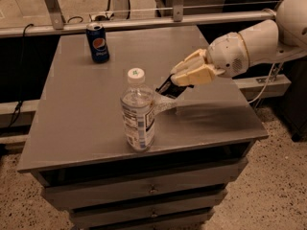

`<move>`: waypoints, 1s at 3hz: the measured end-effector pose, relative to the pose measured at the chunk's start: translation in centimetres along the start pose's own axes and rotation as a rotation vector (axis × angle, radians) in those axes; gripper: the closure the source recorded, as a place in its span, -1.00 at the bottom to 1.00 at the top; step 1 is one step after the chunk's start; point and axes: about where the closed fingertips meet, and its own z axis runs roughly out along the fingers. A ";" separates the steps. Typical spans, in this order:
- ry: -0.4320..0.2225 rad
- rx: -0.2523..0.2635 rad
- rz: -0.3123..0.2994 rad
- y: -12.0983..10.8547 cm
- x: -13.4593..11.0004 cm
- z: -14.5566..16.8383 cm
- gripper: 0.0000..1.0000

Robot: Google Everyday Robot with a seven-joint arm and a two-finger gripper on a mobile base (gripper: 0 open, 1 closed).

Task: Move rxbar chocolate near blue plastic bottle

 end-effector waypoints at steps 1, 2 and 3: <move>-0.029 0.014 -0.009 0.6 0.9 0.4 1.00; -0.054 0.008 -0.010 1.6 1.5 1.1 1.00; -0.070 -0.013 -0.004 2.9 2.5 1.7 1.00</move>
Offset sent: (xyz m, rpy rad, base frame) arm -0.0319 0.0031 -0.0326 0.0857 -0.0055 0.0012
